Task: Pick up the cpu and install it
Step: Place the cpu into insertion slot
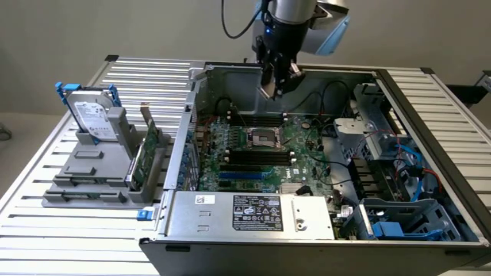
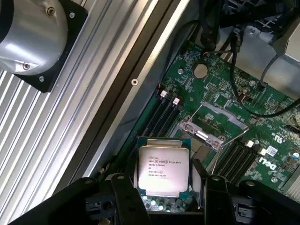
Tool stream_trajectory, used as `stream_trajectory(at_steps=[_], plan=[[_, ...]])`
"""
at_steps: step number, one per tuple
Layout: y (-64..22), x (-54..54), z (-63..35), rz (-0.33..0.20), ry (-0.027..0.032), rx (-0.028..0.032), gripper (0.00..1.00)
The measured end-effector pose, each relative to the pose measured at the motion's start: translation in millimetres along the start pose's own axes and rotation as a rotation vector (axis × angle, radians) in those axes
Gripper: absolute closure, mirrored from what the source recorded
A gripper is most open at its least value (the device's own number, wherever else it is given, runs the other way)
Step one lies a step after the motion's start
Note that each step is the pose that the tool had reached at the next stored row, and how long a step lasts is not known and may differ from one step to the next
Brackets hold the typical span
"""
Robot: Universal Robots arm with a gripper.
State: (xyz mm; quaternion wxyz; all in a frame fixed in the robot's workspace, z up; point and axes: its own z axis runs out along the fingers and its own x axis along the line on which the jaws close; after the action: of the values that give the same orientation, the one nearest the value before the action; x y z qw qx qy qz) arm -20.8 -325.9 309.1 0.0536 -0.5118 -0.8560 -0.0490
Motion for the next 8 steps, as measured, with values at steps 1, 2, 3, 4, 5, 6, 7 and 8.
stream_trajectory(at_steps=[1, 2, 3, 4, 5, 6, 7, 8], plan=[[0.0, -0.1, 1.0, 0.018, -0.0005, -0.0026, 0.46], [-0.1, -0.3, 2.1, 0.036, -0.0011, -0.0052, 0.46], [-0.1, -0.4, 3.1, 0.054, -0.0016, -0.0076, 0.46], [-0.1, -0.6, 4.3, 0.073, -0.0022, -0.0105, 0.46], [-0.2, -0.8, 5.3, 0.091, -0.0027, -0.0131, 0.46], [-0.2, -0.9, 6.5, 0.109, -0.0033, -0.0156, 0.46], [-0.2, -1.1, 7.7, 0.127, -0.0038, -0.0181, 0.46], [-0.3, -1.3, 9.0, 0.144, -0.0044, -0.0206, 0.46]])
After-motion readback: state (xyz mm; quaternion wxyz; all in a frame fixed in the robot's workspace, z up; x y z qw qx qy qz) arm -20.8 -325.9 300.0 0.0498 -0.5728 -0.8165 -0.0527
